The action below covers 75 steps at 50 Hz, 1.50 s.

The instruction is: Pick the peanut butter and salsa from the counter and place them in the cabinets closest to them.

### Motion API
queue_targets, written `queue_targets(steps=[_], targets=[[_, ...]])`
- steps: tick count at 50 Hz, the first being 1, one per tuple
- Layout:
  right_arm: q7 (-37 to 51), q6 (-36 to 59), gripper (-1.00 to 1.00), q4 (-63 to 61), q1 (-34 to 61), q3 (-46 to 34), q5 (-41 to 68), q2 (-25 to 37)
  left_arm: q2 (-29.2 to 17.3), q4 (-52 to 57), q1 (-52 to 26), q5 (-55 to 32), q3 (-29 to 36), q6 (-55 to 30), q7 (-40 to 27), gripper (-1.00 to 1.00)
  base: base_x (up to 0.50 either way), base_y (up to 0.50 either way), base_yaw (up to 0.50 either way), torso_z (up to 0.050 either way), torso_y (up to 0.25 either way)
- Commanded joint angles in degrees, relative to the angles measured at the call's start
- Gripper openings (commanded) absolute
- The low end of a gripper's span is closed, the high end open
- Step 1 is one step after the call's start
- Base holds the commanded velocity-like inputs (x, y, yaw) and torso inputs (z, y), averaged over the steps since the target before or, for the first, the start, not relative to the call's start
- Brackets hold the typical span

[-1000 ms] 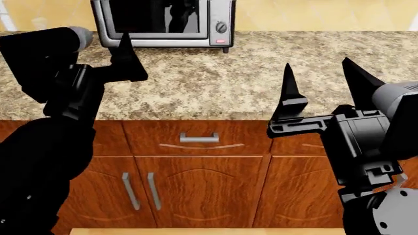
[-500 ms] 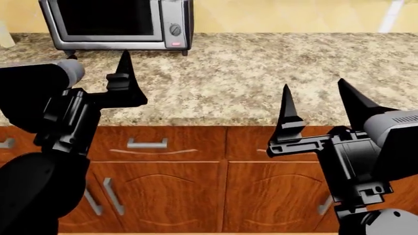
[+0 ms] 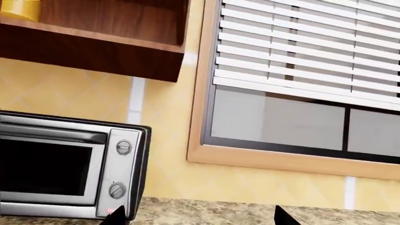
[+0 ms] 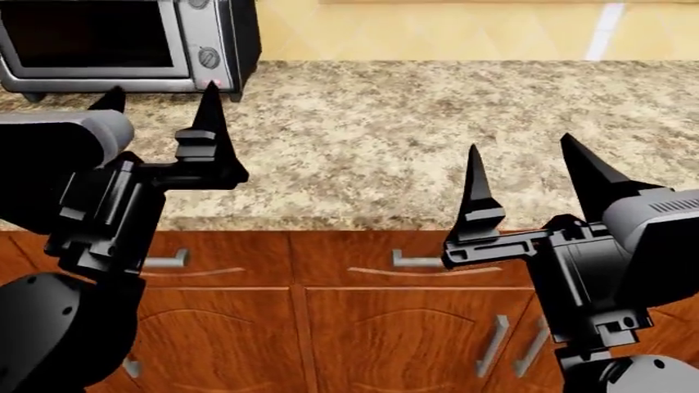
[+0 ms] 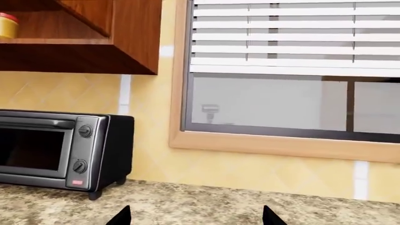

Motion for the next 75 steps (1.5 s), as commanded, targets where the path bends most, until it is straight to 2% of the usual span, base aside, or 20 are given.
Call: queue_targets(steps=[1, 75], targets=[[0.7, -0.7, 1.00, -1.0, -0.5, 0.7, 0.1, 0.2, -0.5, 2.3, 0.8, 0.1, 0.5, 0.9, 0.5, 1.00, 0.05, -0.50, 0.00, 0.000, 0.000], [4.1, -0.5, 1.00, -2.4, -0.1, -0.5, -0.3, 1.5, -2.2, 3.8, 1.1, 0.5, 3.1, 1.8, -0.7, 1.00, 0.00, -0.50, 0.00, 0.000, 0.000]])
